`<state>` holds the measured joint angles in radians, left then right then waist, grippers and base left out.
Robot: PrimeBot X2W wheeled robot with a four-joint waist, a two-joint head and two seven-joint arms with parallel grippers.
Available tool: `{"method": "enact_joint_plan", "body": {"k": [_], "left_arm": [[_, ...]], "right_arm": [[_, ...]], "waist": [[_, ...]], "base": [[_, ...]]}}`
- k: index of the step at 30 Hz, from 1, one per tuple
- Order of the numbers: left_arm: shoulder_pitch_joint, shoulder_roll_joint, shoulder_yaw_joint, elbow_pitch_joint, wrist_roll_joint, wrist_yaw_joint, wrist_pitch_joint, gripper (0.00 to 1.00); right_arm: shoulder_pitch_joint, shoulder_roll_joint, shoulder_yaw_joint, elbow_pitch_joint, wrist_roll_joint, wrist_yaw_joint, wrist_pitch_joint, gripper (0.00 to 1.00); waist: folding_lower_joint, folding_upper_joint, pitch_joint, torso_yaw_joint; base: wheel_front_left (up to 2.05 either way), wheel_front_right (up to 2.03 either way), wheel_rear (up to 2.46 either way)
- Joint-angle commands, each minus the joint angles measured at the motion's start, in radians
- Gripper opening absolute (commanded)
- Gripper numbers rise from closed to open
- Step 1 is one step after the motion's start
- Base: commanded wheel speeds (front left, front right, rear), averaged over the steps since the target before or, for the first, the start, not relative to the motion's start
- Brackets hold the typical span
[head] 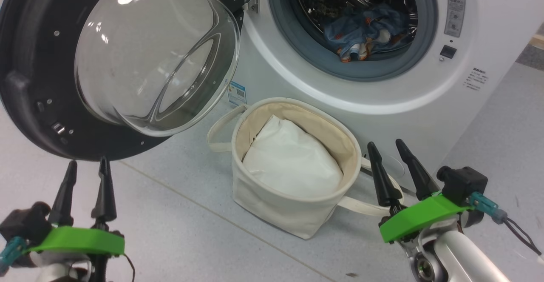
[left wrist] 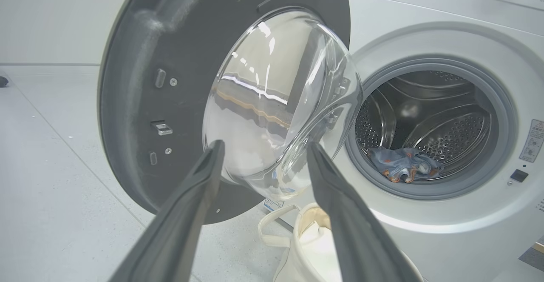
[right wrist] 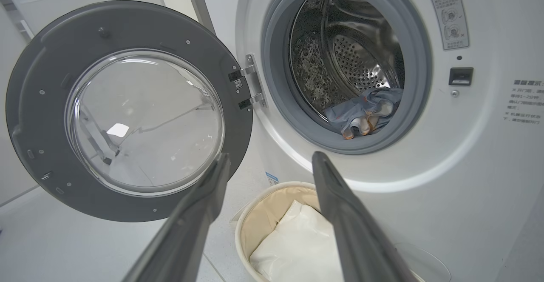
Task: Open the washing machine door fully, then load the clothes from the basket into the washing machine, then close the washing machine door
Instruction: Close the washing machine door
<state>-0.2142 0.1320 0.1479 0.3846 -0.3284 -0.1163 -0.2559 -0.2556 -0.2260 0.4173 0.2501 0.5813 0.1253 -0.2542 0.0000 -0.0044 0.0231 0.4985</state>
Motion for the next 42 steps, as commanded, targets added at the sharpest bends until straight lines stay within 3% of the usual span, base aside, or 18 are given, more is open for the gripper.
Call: {"method": "enact_joint_plan", "body": {"k": [1,2,3,4,12,19,27,35,42], "left_arm": [[-0.053,0.035,0.038,-0.044,-0.009,-0.007,-0.006,1.0],[-0.059,0.042,0.039,-0.05,-0.015,-0.007,-0.006,0.86],[-0.065,0.051,0.038,-0.055,-0.021,-0.008,-0.003,0.11],[-0.072,0.059,0.039,-0.06,-0.029,-0.009,0.002,0.0],[-0.16,0.109,0.146,-0.091,-0.236,-0.012,0.091,0.0],[-0.261,0.16,0.27,-0.029,-0.452,-0.013,0.18,0.0],[-0.42,0.232,0.421,0.231,-0.688,-0.001,0.295,0.0],[-0.523,0.288,0.461,0.421,-0.781,-0.006,0.369,0.0],[-0.596,0.33,0.5,0.555,-0.848,-0.012,0.374,0.0]], "right_arm": [[-0.002,-0.006,0.01,-0.032,-0.004,0.005,-0.008,1.0],[-0.002,-0.006,0.011,-0.03,-0.004,0.005,-0.008,1.0],[-0.003,-0.007,0.013,-0.028,-0.004,0.005,-0.008,1.0],[-0.004,-0.007,0.015,-0.025,-0.004,0.005,-0.008,1.0],[-0.014,-0.022,0.03,-0.008,-0.003,0.005,-0.008,1.0],[-0.019,-0.041,0.048,-0.003,-0.001,0.005,-0.008,1.0],[-0.017,-0.088,0.044,-0.003,-0.005,0.005,-0.008,1.0],[-0.018,-0.136,0.064,-0.003,-0.003,0.005,-0.008,1.0],[-0.016,-0.171,0.039,-0.03,-0.014,0.005,0.007,1.0]], "waist": [[0.0,0.0,0.001,0.0],[0.0,0.0,0.003,0.001],[0.0,0.0,0.004,0.001],[0.0,0.0,0.006,0.002],[0.0,0.0,0.024,0.003],[0.0,0.0,0.03,-0.011],[0.0,0.0,0.032,-0.036],[0.0,0.0,0.047,-0.065],[0.0,0.0,0.09,-0.081]], "base": [[0.0,0.0,0.0],[0.0,0.0,0.0],[0.0,0.0,0.0],[0.0,0.0,0.0],[0.0,0.0,0.0],[0.0,0.0,0.0],[0.0,0.0,0.0],[0.0,0.0,0.0],[0.0,0.0,0.0]]}}
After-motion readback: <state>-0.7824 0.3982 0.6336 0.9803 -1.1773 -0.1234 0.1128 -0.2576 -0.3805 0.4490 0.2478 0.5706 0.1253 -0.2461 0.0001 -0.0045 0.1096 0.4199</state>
